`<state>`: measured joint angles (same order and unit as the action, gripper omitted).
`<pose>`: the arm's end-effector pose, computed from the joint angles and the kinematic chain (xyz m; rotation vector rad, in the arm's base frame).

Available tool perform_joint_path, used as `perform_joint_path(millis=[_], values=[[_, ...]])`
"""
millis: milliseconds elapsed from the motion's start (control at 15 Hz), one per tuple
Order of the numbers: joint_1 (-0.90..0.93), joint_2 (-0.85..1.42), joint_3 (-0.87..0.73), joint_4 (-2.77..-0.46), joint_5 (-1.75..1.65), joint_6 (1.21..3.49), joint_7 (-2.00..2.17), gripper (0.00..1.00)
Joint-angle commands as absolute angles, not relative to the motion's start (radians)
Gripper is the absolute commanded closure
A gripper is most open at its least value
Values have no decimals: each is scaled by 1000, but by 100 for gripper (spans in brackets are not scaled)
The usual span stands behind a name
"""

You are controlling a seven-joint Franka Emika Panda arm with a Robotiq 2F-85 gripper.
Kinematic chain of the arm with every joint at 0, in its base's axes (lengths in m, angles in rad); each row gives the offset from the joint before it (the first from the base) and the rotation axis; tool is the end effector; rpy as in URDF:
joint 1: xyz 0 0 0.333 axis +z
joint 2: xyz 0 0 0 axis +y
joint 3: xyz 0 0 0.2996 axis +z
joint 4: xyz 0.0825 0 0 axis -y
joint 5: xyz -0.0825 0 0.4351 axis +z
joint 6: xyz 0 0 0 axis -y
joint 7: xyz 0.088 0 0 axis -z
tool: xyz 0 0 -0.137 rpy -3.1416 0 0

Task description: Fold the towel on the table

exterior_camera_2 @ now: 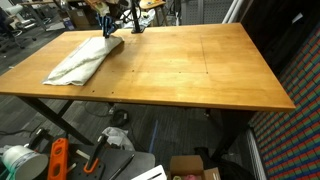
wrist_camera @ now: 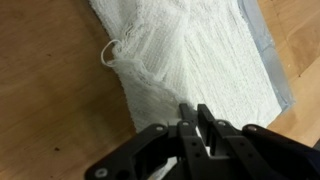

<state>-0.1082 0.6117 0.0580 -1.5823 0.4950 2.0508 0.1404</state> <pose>0.7156 -0.0007 0.2056 -2.6135 0.6168 0.2211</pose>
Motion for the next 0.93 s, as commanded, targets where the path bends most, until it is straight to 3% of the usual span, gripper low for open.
perform_joint_path(millis=[0,867], values=[[-88,596,46,-1603,479,2086,142,85],[-101,674,-18,-1561,420,2103,222,85]])
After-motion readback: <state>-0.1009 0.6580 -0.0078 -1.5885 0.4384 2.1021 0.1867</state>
